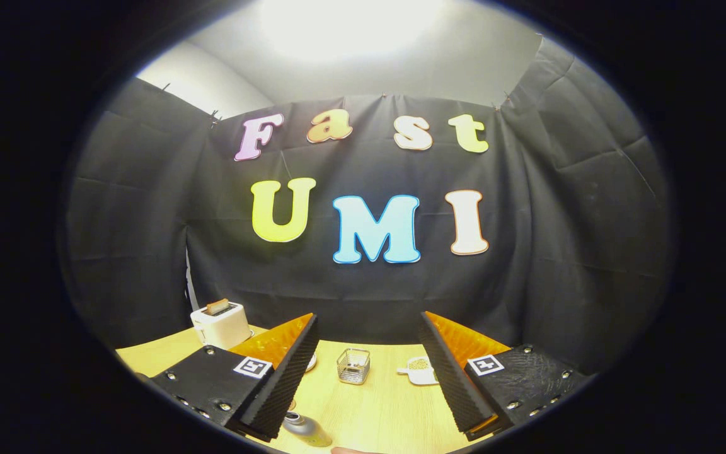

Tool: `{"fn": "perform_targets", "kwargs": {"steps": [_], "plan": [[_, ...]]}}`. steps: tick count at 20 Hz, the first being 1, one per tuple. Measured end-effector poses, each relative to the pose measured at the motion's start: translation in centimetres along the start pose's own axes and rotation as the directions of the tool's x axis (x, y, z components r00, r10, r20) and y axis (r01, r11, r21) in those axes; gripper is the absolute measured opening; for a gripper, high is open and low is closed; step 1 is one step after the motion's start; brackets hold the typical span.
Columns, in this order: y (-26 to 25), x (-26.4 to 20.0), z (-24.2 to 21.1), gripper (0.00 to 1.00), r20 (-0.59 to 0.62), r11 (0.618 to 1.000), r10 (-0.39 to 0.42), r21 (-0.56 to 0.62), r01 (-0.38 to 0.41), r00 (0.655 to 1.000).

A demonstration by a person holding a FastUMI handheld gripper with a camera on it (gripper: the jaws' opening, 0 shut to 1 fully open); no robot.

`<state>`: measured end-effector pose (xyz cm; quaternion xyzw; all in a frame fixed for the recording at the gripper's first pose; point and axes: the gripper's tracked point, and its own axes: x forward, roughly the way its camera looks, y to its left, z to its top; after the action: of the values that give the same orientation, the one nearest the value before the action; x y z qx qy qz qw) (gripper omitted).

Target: Take the bottle from table, then pour the juice into the cup, finally place the bottle on the coaster

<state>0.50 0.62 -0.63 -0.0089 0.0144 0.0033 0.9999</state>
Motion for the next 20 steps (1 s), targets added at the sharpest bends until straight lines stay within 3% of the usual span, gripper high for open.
{"fn": "perform_targets", "kwargs": {"steps": [11, 20], "plan": [[2.9, 0.3, -2.9, 0.98, 0.006, 0.999, 0.053, 0.002, -0.053, 0.999], [6.0, 1.3, -10.9, 0.98, 0.036, 0.991, 0.106, 0.072, -0.109, 0.994]]}}
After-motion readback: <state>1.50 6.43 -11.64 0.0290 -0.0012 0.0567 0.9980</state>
